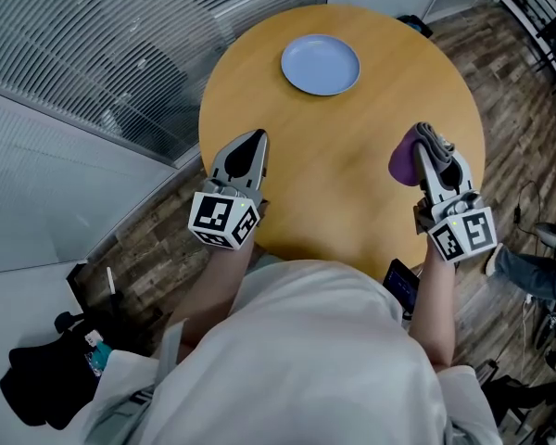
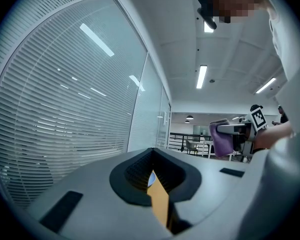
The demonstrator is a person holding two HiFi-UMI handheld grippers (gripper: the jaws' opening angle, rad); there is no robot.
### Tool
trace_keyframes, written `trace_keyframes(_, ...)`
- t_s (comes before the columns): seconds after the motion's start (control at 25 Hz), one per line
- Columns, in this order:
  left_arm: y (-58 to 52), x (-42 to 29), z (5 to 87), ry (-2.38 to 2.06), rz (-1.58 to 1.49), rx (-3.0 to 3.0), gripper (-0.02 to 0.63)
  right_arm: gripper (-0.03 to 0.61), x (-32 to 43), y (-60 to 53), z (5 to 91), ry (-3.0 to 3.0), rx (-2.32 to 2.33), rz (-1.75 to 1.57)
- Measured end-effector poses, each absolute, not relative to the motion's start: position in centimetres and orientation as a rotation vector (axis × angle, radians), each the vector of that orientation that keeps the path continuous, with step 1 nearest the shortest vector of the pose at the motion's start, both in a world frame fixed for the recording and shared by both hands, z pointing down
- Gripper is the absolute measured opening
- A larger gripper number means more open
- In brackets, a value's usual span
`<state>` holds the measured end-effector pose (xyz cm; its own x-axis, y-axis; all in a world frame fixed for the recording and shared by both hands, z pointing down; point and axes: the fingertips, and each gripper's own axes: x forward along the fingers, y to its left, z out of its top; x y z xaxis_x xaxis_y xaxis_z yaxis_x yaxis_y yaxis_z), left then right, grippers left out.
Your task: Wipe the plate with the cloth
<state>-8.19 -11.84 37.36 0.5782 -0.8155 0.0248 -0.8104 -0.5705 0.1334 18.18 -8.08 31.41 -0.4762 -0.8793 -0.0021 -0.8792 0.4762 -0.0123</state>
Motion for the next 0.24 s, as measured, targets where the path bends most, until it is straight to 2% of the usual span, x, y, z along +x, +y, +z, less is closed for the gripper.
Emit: trace_keyframes(0.24, -11.50, -8.51, 37.55, -1.383, -0.054, 2.678, 0.011, 0.106, 17.78, -7.69, 31.59, 2.696, -1.606, -0.006)
